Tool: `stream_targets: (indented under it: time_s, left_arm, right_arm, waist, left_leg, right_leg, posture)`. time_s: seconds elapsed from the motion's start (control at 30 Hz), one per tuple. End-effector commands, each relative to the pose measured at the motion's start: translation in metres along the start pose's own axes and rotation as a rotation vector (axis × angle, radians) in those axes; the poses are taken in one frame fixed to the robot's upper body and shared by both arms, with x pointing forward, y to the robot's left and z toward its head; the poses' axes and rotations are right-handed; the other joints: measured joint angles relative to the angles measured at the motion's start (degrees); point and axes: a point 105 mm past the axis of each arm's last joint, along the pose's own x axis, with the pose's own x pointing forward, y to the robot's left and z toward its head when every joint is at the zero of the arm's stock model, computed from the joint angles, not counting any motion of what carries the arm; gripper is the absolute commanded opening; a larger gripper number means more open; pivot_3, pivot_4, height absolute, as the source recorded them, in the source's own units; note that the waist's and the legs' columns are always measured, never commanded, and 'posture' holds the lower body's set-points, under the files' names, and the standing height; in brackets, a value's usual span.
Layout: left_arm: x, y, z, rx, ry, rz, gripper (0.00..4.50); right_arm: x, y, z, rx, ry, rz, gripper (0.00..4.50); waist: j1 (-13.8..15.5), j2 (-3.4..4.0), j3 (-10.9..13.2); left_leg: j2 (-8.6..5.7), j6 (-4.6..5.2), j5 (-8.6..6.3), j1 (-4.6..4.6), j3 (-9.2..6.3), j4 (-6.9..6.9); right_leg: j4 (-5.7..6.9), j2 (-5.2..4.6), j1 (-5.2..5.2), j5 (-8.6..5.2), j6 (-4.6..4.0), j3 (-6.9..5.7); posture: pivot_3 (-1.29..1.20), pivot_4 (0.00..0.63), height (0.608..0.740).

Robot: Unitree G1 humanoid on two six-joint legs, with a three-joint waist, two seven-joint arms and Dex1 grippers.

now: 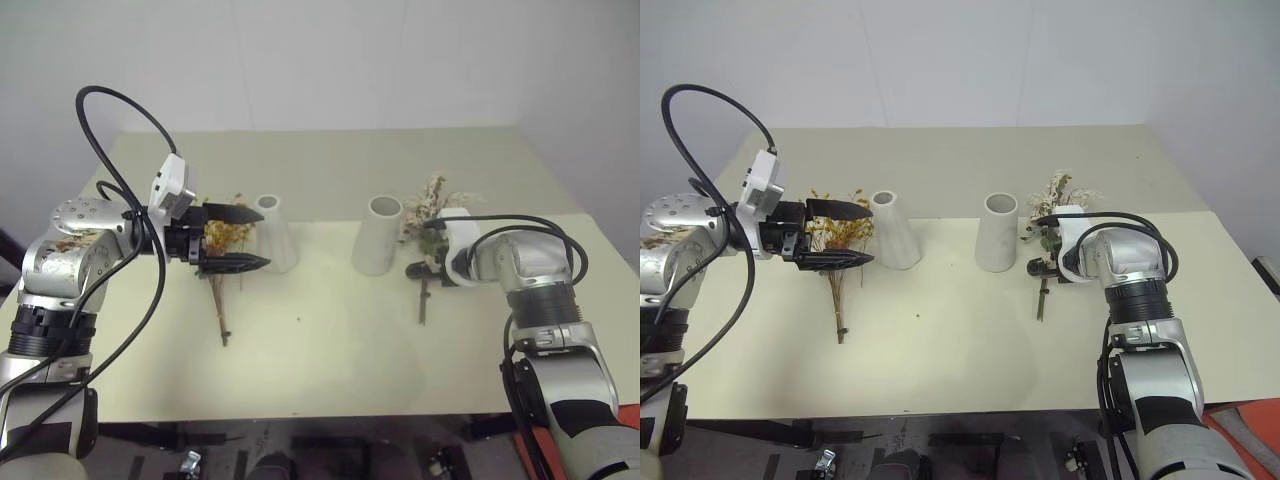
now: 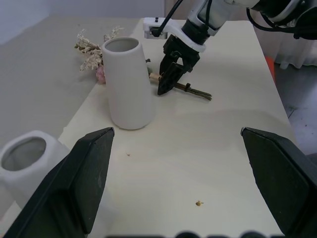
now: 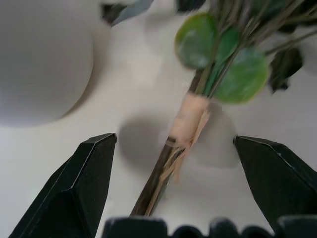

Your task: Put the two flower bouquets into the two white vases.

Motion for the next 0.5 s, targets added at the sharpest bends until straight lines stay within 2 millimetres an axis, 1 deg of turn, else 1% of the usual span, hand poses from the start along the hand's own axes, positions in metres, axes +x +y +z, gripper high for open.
stream_targets:
  time_s: [0.03,0.07,0.17,0.27,0.33,0.4,0.43,0.5]
  left_arm:
    - [-0.0032,0.0012,0.0093,0.047,-0.011,0.000,4.50]
    - [-0.0035,0.0011,0.0091,0.047,-0.011,0.000,4.50]
    - [-0.0047,0.0014,0.0090,0.050,-0.010,0.006,4.50]
    - [-0.0053,0.0019,0.0090,0.054,-0.010,0.011,4.50]
    - [-0.0055,0.0024,0.0090,0.056,-0.011,0.014,4.50]
    - [-0.0056,0.0026,0.0089,0.058,-0.011,0.015,4.50]
    - [-0.0057,0.0027,0.0088,0.058,-0.012,0.016,4.50]
    - [-0.0058,0.0029,0.0088,0.059,-0.013,0.016,4.50]
  right_arm:
    - [0.0033,-0.0002,0.0007,-0.030,-0.005,-0.028,3.90]
    - [0.0039,0.0000,0.0003,-0.030,-0.004,-0.026,3.62]
    - [0.0044,-0.0021,0.0003,-0.025,-0.006,-0.029,2.53]
    - [0.0046,-0.0040,-0.0004,-0.001,-0.007,-0.028,1.61]
    - [0.0044,-0.0057,-0.0017,0.020,-0.005,-0.025,0.91]
    - [0.0039,-0.0068,-0.0022,0.036,-0.007,-0.025,0.32]
    - [0.0032,-0.0074,-0.0019,0.046,-0.010,-0.024,0.20]
    - [0.0010,-0.0094,-0.0005,0.067,-0.023,-0.028,0.20]
  waist:
    - [0.0,0.00,0.0]
    - [-0.1,0.00,0.0]
    - [-0.4,0.00,0.0]
    - [-0.7,0.00,0.0]
    - [-0.9,0.00,0.0]
    - [-1.0,0.00,0.0]
    - [-1.1,0.00,0.0]
    - [-1.1,0.00,0.0]
  left_leg:
    - [0.00,0.00,0.00,0.00,-0.01,0.00]
    - [0.00,0.00,0.00,0.00,-0.01,0.01]
    - [0.00,0.00,0.01,0.01,-0.02,0.02]
    - [0.00,0.00,0.01,0.01,-0.04,0.02]
    - [0.01,0.00,0.01,0.01,-0.05,0.02]
    - [0.00,0.00,0.01,0.01,-0.05,0.02]
    - [0.01,0.00,0.01,0.01,-0.06,0.02]
    - [0.00,0.00,0.01,0.01,-0.07,0.02]
  right_leg:
    - [0.00,0.00,0.01,0.00,0.00,0.00]
    - [0.01,0.00,0.00,0.00,0.00,0.00]
    - [0.03,0.00,0.00,0.00,0.00,0.00]
    - [0.04,0.01,0.01,0.00,0.00,0.00]
    - [0.04,0.01,0.01,0.00,0.00,0.00]
    - [0.04,0.00,0.00,0.00,0.00,0.00]
    - [0.04,0.01,0.00,0.00,0.00,0.00]
    - [0.04,0.00,0.01,0.00,0.00,0.01]
  posture:
    - [0.00,0.150,0.740]
    - [0.00,0.150,0.740]
    - [0.00,0.150,0.740]
    - [0.00,0.150,0.740]
    - [0.00,0.150,0.740]
    - [0.00,0.150,0.740]
    - [0.00,0.150,0.740]
    - [0.00,0.150,0.740]
